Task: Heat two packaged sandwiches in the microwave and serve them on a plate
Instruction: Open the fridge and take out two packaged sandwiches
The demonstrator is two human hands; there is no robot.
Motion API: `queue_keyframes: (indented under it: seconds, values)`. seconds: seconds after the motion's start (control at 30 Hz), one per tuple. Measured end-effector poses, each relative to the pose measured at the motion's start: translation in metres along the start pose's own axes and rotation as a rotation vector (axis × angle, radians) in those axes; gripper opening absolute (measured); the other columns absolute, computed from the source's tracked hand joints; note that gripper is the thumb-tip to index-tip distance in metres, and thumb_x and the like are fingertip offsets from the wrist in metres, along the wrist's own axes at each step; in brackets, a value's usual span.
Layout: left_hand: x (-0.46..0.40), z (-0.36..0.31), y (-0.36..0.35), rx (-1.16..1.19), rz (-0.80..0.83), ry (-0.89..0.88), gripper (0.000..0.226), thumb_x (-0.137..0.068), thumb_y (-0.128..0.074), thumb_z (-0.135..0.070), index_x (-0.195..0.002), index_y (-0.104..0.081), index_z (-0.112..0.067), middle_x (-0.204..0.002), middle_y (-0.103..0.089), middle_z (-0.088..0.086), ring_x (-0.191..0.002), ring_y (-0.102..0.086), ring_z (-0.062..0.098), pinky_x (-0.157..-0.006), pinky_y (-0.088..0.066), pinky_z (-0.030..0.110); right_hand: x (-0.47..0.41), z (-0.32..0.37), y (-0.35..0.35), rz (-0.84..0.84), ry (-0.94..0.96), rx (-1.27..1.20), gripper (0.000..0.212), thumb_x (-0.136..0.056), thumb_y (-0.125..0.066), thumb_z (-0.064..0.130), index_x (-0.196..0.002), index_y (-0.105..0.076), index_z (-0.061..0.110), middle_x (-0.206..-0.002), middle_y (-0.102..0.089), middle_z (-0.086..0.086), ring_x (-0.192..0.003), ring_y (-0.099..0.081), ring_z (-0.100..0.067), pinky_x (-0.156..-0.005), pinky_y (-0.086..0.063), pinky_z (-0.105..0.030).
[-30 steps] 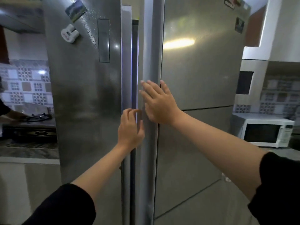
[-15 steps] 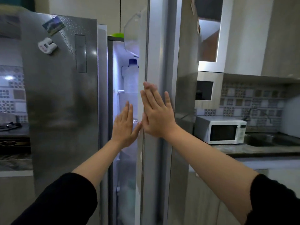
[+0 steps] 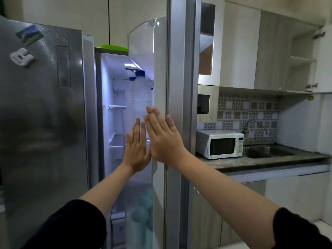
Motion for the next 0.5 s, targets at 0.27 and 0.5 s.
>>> queue_keyframes:
  seconds: [0.27,0.5]
  values:
    - [-0.019,-0.006,0.011,-0.049,-0.052,-0.032,0.072,-0.095,-0.018,-0.050,-0.151,-0.002,-0.008,-0.159,0.007,0.006,-0.147,0.006,0.017,-0.118,0.003,0.047,0.003,-0.012,0.003,0.031,-0.087,-0.025,0.066,-0.081,-0.042,0.021,-0.143,-0.035,0.001,-0.153,-0.028,-0.019,-0.143,-0.022,-0.033,-0.115,-0.018,-0.048]
    - [-0.026,-0.035,-0.005,-0.060,-0.123,-0.173,0.067,-0.097,-0.018,-0.049,-0.150,0.005,-0.015,-0.159,0.008,0.004,-0.147,0.000,0.022,-0.119,-0.001,0.047,0.031,-0.050,-0.007,0.108,-0.189,0.058,0.066,-0.083,-0.046,0.019,-0.146,-0.031,0.005,-0.154,-0.024,-0.020,-0.144,-0.020,-0.035,-0.117,-0.007,-0.048]
Point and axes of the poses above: each hand's wrist, its own x-axis away from the middle knuckle, its own y-axis out of the back of the hand, z = x × y, the point moved 3 cm from there along -x, towards the middle knuckle
